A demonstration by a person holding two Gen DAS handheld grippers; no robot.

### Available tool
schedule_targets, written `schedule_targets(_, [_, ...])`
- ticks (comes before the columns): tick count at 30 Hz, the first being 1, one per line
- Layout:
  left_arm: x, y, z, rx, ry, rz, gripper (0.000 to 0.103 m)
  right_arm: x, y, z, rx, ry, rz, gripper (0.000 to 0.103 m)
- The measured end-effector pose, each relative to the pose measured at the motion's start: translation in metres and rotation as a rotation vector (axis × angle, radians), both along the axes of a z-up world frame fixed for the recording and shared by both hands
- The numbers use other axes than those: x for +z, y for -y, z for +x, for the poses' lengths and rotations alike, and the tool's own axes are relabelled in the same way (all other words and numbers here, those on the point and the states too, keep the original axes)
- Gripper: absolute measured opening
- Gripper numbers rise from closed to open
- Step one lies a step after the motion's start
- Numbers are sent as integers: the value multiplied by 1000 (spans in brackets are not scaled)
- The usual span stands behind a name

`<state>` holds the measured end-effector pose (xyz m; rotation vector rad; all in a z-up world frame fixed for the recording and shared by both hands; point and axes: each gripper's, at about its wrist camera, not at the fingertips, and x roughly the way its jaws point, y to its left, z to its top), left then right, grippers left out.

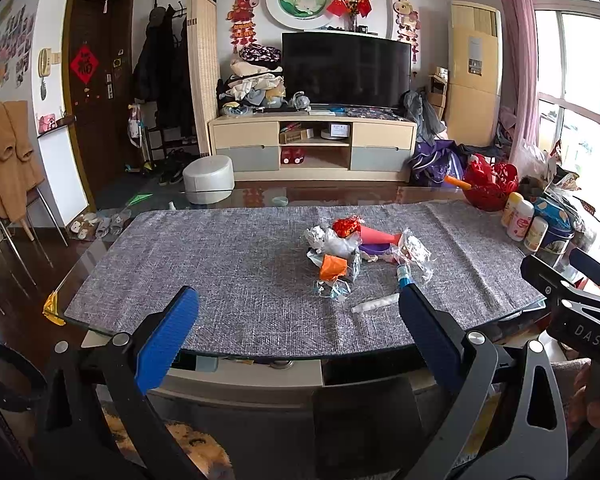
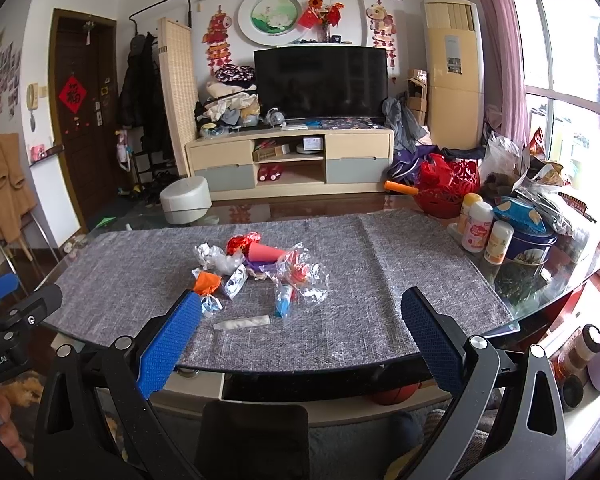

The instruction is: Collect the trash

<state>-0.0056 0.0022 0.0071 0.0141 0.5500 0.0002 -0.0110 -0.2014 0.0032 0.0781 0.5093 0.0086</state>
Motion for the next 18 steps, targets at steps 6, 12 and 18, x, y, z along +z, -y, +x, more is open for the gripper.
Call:
schedule_targets(6, [0,0,0,-1,0,1,95,0,1,0,0,0,0,100])
schedule_targets(12, [-1,0,0,0,2,1,95,0,1,0,0,1,1,100])
schedule_targets(18, [1,-1,-1,4,3,1,95,-1,1,0,-4,2,3,100])
